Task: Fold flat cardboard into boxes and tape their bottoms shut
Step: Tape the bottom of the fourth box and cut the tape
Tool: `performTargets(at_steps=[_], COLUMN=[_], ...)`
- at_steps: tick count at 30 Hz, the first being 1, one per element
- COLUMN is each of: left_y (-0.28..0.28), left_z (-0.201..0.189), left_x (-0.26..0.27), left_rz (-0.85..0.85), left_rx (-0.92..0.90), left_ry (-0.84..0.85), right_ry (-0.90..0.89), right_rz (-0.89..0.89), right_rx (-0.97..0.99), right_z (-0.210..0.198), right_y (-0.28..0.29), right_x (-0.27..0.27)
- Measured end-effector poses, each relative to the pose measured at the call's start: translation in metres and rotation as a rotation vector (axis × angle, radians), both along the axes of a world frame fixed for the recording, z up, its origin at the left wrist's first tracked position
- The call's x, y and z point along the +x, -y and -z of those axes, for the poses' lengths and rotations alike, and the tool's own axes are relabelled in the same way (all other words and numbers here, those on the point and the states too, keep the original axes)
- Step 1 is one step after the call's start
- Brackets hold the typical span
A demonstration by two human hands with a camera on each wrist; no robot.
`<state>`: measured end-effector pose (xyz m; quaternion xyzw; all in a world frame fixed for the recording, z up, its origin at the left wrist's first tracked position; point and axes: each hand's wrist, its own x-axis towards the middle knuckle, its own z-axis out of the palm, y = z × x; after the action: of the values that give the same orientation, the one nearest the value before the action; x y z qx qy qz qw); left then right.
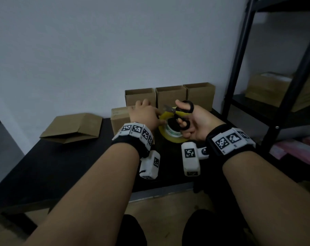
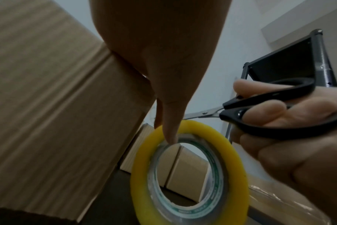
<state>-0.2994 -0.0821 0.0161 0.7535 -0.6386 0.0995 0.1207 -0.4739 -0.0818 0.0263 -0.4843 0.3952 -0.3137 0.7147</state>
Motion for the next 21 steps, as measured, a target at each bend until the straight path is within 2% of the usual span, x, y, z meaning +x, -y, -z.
performTargets(at_steps=[17, 21], left_y=[0.019, 0.022], left_z=[0.010, 0.011], left_x=[-0.013, -0.010], left_rz=[-0.105, -0.092], left_rx=[-0.026, -0.037], left_ry=[0.079, 0.095], right_ry=[0.021, 0.140], right_rz=[-0.050, -0.052], right_rx=[0.029, 0.012], right_z=[-0.008, -0.017], right_y=[0.004, 0.006], right_x=[-0.015, -0.023])
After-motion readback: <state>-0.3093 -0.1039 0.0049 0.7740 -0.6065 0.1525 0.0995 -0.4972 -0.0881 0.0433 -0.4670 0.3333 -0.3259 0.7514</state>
